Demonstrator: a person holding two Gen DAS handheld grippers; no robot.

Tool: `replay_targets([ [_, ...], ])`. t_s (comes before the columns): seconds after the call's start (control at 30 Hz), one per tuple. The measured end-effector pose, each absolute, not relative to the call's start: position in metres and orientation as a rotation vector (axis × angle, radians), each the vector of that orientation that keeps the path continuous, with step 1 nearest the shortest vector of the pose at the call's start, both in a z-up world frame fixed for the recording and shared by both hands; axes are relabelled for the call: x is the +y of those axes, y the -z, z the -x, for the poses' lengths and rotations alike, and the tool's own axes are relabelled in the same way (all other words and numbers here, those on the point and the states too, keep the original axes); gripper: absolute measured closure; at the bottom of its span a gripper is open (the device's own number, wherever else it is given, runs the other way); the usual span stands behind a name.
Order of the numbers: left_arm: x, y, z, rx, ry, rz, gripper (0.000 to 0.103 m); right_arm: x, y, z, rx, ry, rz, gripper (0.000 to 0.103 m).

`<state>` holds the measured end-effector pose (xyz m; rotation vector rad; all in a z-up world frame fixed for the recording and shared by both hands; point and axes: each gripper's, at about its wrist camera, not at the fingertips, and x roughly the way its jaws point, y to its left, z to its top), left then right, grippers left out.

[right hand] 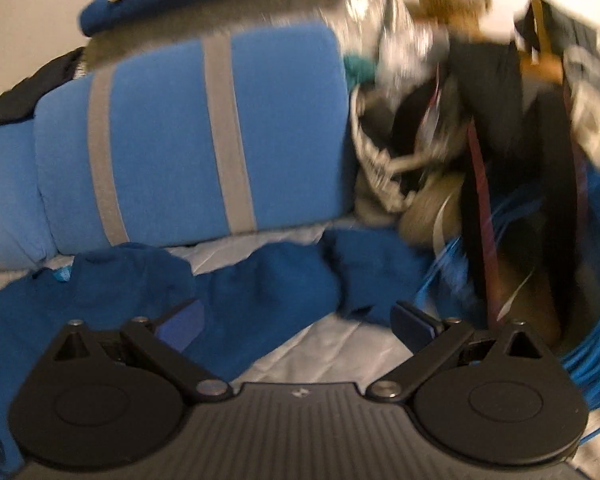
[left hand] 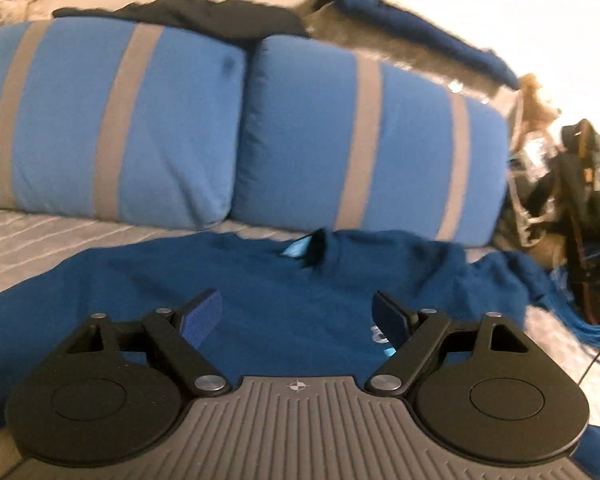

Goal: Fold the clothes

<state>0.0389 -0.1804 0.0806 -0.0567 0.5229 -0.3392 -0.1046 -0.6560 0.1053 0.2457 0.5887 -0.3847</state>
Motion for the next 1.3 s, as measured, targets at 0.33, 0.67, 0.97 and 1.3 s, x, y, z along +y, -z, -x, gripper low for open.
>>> replay_targets([
  [0.33, -0.191, -0.071, -0.041, 0.531, 0.294, -0.045, 0.020, -0.657, -0.015, 0.027, 0.661, 0.426, -0.476, 0.012],
  [0.67, -0.202, -0.064, -0.039, 0.546, 0.320, -0.126, 0.020, -0.647, -0.019, 0.020, 0.656, 0.367, -0.498, 0.088],
  [0.97, -0.207, -0.060, -0.042, 0.593, 0.327, -0.132, 0.020, -0.594, -0.056, 0.060, 0.614, 0.171, -0.342, 0.090],
  [1.3, -0.210, -0.059, -0.039, 0.590, 0.313, -0.157, 0.020, -0.543, -0.071, 0.083, 0.601, 0.075, -0.176, 0.058],
])
